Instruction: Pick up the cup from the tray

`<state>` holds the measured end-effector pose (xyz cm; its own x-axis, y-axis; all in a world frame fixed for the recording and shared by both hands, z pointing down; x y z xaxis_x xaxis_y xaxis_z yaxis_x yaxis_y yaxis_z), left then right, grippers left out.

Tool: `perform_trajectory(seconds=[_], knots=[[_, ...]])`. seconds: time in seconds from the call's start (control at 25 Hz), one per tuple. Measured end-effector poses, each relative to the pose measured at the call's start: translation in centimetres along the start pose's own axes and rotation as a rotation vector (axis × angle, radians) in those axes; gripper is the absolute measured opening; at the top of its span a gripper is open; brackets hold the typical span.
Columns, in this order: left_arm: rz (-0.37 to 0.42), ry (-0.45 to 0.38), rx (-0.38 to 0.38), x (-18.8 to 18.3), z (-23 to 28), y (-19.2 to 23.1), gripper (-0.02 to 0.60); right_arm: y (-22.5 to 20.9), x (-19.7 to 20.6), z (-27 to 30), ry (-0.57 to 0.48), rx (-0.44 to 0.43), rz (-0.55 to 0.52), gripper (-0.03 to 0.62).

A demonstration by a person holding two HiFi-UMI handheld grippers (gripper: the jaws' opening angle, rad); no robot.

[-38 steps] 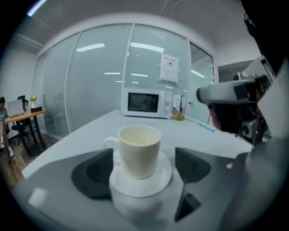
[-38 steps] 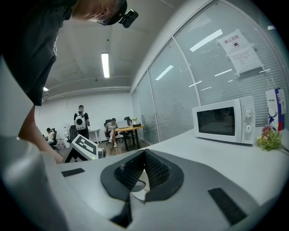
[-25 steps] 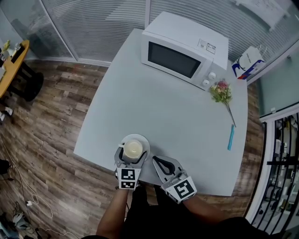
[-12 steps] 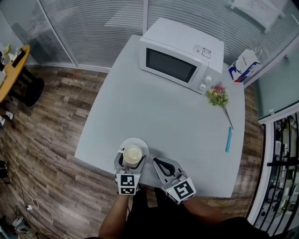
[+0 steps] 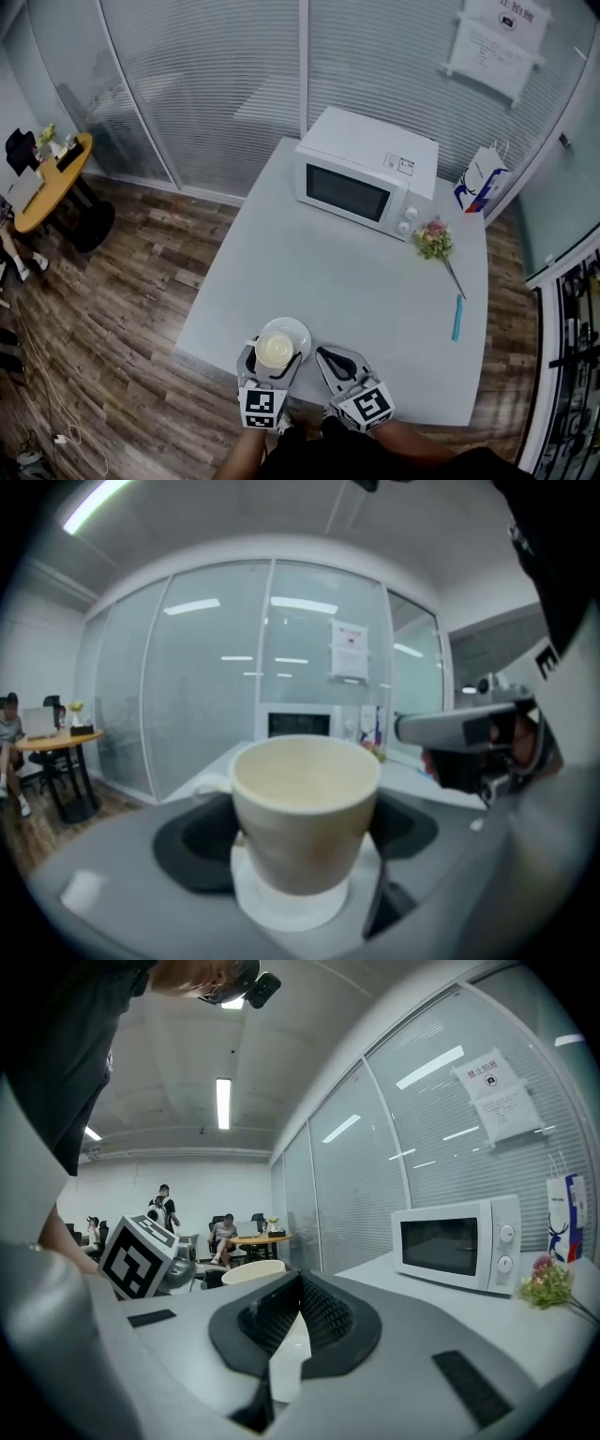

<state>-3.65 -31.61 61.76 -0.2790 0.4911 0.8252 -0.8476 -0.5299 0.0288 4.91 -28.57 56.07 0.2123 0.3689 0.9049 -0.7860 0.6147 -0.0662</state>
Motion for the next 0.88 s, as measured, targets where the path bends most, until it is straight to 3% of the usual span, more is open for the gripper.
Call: perform_trajectory(seconds=[0.88], knots=[[0.052, -0.177, -0.025, -6.6, -7.5, -1.0, 0.422, 0.9, -9.1, -3.0, -0.219, 0.032, -0.131, -0.011]])
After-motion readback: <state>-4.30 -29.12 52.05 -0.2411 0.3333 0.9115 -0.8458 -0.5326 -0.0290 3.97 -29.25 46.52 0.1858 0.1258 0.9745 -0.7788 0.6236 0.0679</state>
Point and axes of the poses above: the fingertips, and each gripper's own axes: z forward along the fingers, y to its left, x out of its underside, the point moved 1 cm from there along -z, backward along the fingers, and after that the axes turned 15 degrees about y, right-handed, at the moved point
